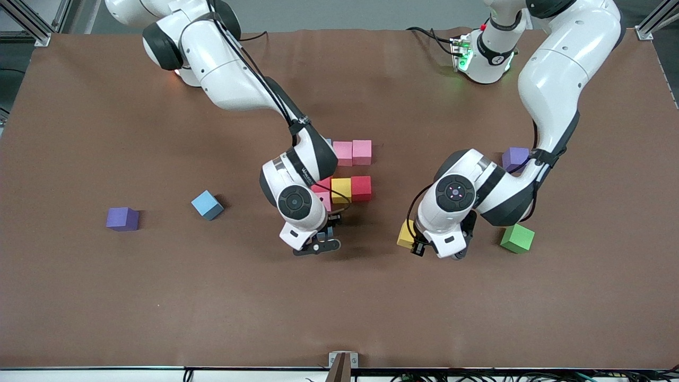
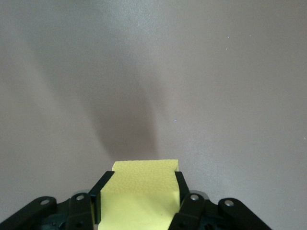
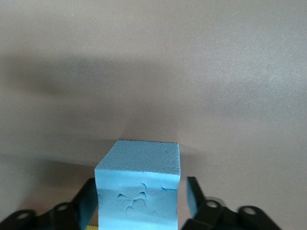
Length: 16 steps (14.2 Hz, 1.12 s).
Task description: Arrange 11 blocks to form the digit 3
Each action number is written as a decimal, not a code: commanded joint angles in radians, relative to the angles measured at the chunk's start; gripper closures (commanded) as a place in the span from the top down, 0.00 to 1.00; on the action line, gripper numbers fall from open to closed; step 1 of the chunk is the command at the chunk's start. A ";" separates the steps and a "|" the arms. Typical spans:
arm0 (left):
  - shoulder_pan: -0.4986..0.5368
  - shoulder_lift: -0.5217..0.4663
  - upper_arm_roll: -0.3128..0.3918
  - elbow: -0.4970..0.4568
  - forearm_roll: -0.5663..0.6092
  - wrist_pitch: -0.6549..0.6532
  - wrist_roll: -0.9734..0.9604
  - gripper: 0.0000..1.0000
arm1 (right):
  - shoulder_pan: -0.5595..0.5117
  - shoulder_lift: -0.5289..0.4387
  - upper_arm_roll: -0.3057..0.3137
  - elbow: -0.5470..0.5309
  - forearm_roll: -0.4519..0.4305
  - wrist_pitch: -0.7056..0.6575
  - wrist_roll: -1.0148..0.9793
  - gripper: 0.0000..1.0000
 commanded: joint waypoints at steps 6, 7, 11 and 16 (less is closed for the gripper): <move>-0.015 0.001 0.008 0.005 -0.016 0.011 0.001 0.05 | -0.003 -0.123 -0.165 0.014 0.010 -0.181 0.002 1.00; -0.022 0.000 0.008 0.004 -0.023 0.009 -0.002 0.05 | -0.018 -0.144 -0.203 0.014 0.015 -0.236 0.005 1.00; -0.064 0.017 0.008 0.005 -0.023 0.043 -0.142 0.05 | -0.076 -0.195 -0.340 0.012 0.050 -0.371 0.013 1.00; -0.146 0.050 0.054 0.007 -0.023 0.123 -0.327 0.05 | -0.190 -0.211 -0.395 -0.005 0.049 -0.413 -0.003 1.00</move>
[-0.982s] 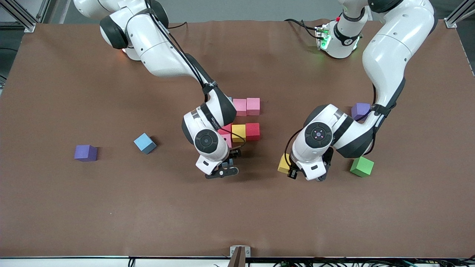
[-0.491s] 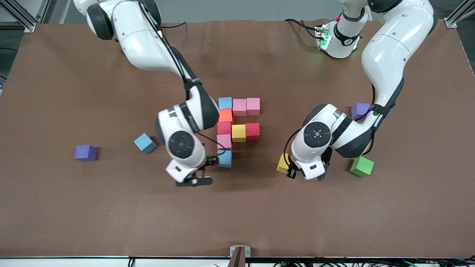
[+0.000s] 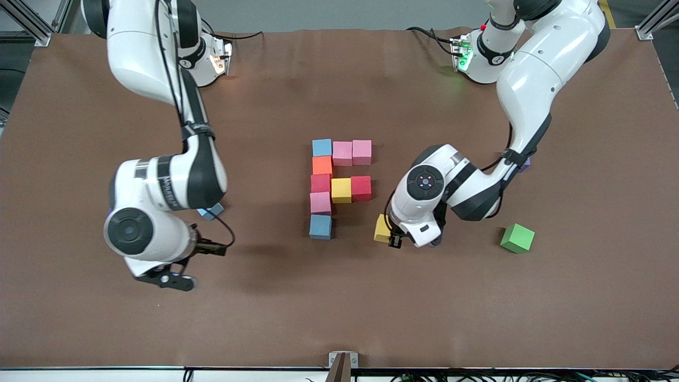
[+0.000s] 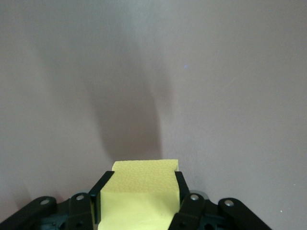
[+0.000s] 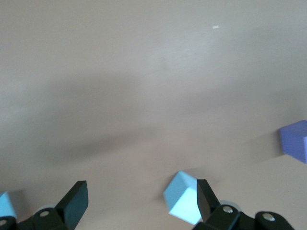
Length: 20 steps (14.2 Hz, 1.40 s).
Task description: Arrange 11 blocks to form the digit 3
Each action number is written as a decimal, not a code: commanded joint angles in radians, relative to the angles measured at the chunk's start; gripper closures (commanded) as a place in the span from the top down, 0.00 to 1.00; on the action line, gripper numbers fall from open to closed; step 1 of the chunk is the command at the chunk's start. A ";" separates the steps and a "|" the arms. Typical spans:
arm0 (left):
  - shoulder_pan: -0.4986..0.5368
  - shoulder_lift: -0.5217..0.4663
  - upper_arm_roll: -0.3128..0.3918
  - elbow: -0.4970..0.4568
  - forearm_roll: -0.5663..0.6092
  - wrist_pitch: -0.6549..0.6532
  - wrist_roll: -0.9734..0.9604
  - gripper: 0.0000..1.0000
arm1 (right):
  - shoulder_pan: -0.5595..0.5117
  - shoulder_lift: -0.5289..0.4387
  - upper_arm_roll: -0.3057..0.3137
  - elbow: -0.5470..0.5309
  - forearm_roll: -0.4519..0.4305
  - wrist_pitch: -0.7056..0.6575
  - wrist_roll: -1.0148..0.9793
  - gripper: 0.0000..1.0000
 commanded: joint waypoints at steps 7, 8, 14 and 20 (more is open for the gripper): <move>-0.283 0.080 0.214 0.119 -0.037 0.094 -0.279 0.05 | -0.177 -0.047 0.068 -0.158 0.079 -0.057 0.011 1.00; -0.298 0.095 0.231 0.144 -0.061 0.094 -0.279 0.05 | -0.180 -0.052 0.074 -0.184 0.077 -0.051 0.012 1.00; -0.334 0.115 0.235 0.190 -0.094 0.094 -0.278 0.05 | -0.203 -0.156 0.126 -0.336 0.074 0.066 0.012 1.00; -0.348 0.134 0.235 0.210 -0.094 0.097 -0.252 0.05 | -0.327 -0.304 0.224 -0.327 -0.106 0.052 0.000 1.00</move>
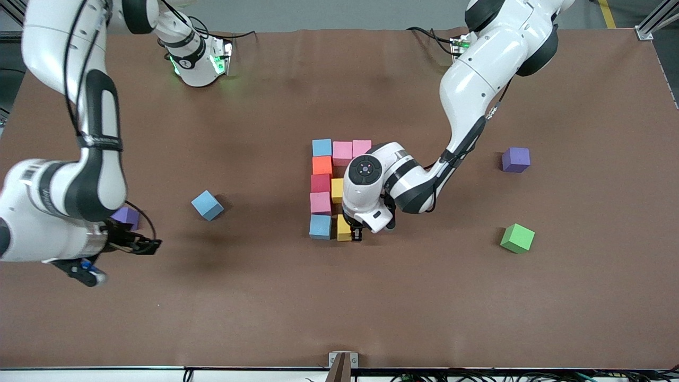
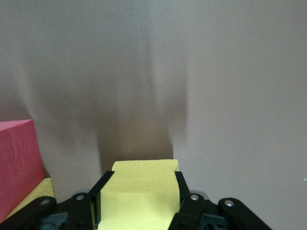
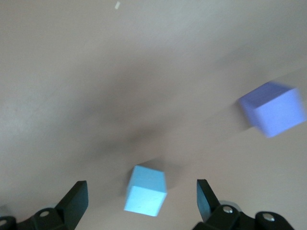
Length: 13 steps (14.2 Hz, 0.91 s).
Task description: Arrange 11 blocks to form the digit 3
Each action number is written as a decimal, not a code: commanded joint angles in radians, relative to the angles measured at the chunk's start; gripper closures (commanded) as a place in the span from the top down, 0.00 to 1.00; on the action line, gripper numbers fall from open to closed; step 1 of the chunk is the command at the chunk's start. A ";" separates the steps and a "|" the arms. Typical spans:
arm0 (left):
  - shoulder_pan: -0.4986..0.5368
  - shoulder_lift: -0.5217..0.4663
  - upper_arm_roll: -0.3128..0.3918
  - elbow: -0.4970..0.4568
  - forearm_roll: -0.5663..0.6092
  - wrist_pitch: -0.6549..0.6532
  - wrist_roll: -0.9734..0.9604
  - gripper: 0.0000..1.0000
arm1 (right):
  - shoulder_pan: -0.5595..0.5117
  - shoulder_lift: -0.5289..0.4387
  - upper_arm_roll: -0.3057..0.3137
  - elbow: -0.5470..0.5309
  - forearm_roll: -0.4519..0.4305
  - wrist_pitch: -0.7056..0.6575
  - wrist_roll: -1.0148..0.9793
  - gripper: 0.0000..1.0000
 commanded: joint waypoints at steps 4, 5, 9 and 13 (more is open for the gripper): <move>-0.023 0.046 0.010 0.080 -0.023 0.000 0.068 0.05 | -0.204 -0.226 0.266 -0.053 -0.242 0.007 -0.001 1.00; -0.023 0.050 0.010 0.086 -0.023 0.000 0.073 0.05 | -0.225 -0.257 0.283 -0.054 -0.241 0.007 0.000 1.00; -0.040 0.085 0.008 0.123 -0.026 0.000 0.078 0.05 | -0.252 -0.345 0.301 -0.054 -0.242 -0.025 -0.001 1.00; -0.048 0.086 0.012 0.117 -0.026 -0.044 0.076 0.05 | -0.276 -0.420 0.327 -0.062 -0.236 -0.053 -0.079 1.00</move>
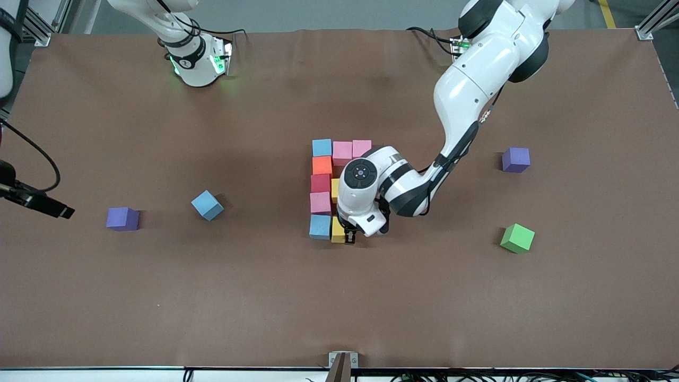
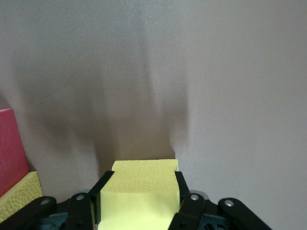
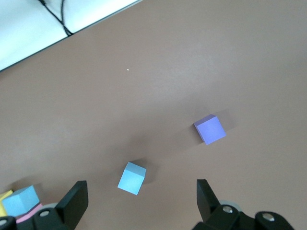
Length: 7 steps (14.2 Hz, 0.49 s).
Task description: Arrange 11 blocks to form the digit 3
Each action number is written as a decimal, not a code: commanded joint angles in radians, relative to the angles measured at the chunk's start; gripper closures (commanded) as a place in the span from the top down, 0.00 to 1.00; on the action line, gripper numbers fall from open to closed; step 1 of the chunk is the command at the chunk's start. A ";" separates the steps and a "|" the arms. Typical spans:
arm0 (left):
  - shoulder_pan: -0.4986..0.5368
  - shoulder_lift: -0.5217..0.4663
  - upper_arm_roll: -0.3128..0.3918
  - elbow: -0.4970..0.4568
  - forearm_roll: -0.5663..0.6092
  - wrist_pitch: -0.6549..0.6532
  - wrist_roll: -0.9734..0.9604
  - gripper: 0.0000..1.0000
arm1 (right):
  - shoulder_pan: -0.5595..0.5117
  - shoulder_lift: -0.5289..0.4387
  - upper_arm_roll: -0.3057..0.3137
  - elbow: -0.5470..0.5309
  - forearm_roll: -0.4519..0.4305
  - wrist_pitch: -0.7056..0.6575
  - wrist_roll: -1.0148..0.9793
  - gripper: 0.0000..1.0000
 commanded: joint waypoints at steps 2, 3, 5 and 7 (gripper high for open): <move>-0.023 0.026 0.010 0.030 -0.028 -0.067 0.025 0.05 | -0.086 -0.117 0.085 -0.123 -0.020 -0.017 -0.099 1.00; -0.029 0.026 0.011 0.030 -0.034 -0.067 0.025 0.05 | -0.137 -0.156 0.137 -0.178 -0.020 -0.004 -0.119 1.00; -0.036 0.027 0.011 0.030 -0.044 -0.067 0.025 0.05 | -0.172 -0.200 0.180 -0.229 -0.027 0.008 -0.120 1.00; -0.036 0.027 0.011 0.032 -0.057 -0.061 0.025 0.05 | -0.163 -0.207 0.179 -0.235 -0.030 0.009 -0.133 1.00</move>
